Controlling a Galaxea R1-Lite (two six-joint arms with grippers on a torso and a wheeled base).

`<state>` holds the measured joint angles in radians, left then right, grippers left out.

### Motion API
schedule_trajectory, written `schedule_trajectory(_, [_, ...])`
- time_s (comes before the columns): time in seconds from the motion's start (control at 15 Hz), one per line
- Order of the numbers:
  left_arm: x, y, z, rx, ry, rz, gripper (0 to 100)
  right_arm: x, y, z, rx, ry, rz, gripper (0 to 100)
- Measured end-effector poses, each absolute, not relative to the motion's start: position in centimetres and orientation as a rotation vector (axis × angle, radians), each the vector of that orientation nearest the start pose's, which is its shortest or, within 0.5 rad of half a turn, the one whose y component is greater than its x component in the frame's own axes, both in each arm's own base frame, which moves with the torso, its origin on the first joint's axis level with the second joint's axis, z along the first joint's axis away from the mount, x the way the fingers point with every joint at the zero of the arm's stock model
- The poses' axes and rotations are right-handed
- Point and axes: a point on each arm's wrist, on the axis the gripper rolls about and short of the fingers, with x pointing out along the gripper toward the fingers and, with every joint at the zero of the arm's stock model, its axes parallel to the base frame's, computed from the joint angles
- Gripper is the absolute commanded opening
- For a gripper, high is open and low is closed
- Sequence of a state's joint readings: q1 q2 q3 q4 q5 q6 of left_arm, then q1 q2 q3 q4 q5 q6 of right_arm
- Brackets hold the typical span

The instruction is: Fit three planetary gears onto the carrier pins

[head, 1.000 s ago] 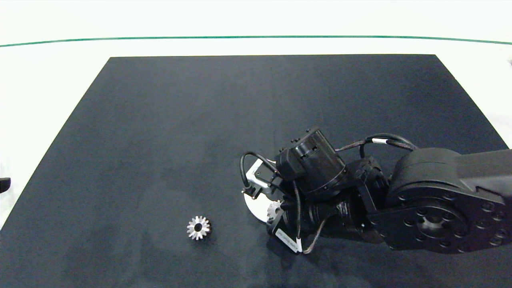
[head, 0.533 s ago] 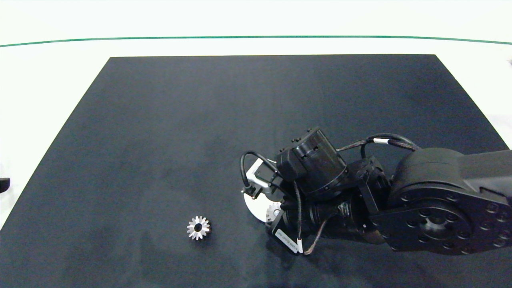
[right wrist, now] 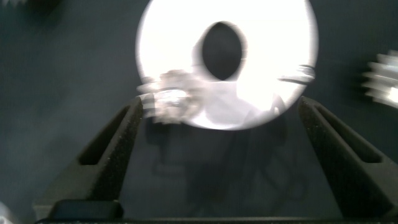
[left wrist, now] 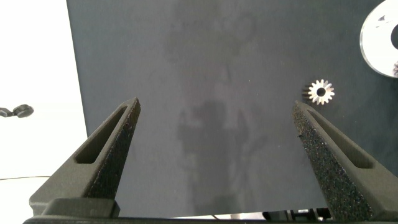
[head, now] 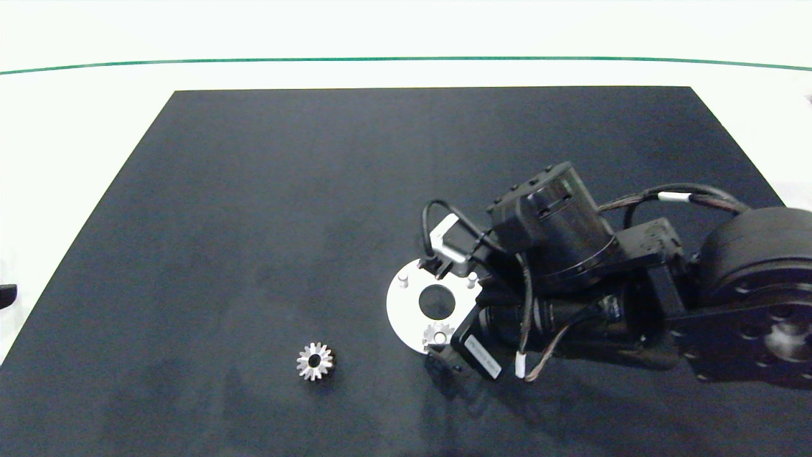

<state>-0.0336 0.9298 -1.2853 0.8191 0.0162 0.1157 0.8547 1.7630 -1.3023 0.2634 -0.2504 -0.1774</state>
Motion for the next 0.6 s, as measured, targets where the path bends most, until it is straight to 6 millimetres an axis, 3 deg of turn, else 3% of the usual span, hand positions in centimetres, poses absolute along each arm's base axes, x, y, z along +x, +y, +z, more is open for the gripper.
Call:
schedule_trajectory(0.33, [4.9, -0.1, 32.6, 0.125, 0.461, -0.044, 100, 25.5, 18.9, 25.1, -0.345, 0.450, 0.418, 100])
schedule_trajectory(0.6, [5.0, -0.1, 32.6, 0.126, 0.463, -0.045, 100, 28.3, 17.3, 24.4, -0.291, 0.452, 0.325, 100])
